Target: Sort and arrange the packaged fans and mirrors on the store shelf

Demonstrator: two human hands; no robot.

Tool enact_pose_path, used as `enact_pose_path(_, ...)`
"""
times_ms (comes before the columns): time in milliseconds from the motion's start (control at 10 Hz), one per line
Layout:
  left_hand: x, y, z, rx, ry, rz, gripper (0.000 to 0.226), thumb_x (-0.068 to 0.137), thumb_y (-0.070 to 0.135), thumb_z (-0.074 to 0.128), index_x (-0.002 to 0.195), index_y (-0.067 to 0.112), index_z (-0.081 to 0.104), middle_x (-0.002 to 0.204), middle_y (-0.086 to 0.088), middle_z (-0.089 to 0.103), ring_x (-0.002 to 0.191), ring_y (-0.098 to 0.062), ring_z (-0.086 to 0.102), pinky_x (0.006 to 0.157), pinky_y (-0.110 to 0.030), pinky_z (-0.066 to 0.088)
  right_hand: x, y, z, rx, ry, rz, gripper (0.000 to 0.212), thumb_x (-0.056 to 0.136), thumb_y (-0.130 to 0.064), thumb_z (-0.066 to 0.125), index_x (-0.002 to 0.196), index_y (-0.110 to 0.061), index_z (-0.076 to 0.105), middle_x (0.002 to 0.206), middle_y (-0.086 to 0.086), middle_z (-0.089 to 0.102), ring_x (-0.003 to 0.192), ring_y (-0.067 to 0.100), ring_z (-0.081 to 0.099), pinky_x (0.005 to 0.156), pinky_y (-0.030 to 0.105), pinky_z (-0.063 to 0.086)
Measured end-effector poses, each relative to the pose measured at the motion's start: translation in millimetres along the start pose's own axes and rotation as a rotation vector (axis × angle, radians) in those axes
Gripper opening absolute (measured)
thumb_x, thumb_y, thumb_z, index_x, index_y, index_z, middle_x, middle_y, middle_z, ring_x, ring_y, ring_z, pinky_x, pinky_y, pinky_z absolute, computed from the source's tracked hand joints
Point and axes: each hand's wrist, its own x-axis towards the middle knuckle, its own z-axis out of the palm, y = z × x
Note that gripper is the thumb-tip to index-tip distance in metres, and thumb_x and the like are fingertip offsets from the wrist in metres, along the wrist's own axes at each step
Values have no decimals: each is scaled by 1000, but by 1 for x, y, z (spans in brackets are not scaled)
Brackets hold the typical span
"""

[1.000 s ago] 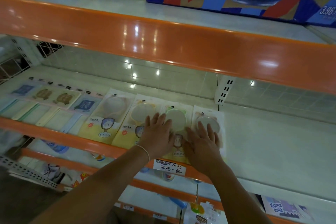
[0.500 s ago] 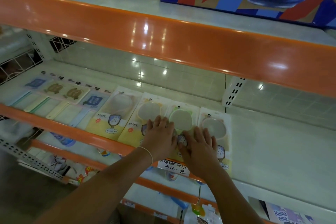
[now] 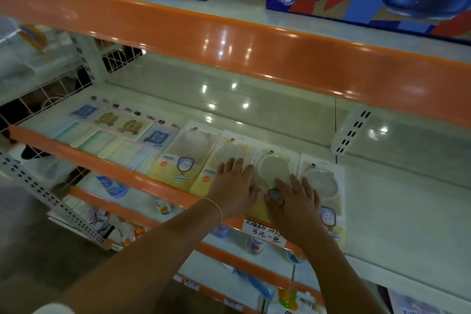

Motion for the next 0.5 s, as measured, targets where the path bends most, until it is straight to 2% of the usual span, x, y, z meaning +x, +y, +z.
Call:
enact_pose_path(200,-2,-8,-20,-26,12,39,52,97,39,36,140,11,35,152,-20,24,144,-38,14,118,-52,13,-9,-19,-8,8,34,50,57,96,-53,36,149,-32,29,161,5,14,149,28,2,120,47,6)
enact_pose_path(300,-11,-24,-31,-48,52,66,50,96,38,38,138,10,38,149,-19,29,142,-38,18,116,-51,15,-11,-37,-12,36,33,85,59,95,-54,38,149,-32,29,161,4,15,149,26,2,119,46,7)
enact_pose_path(400,-22,-48,-38,-43,97,88,52,97,39,35,138,8,39,148,-21,30,139,-39,23,114,-50,21,-14,-55,-12,29,80,84,60,94,-55,41,149,-31,31,160,4,19,149,26,5,120,45,11)
enact_pose_path(500,-32,-71,-48,-36,91,80,55,97,42,31,140,8,37,149,-21,31,140,-38,24,115,-50,19,-13,-76,-12,44,156,88,60,94,-55,43,147,-28,35,158,4,24,148,25,10,119,43,13)
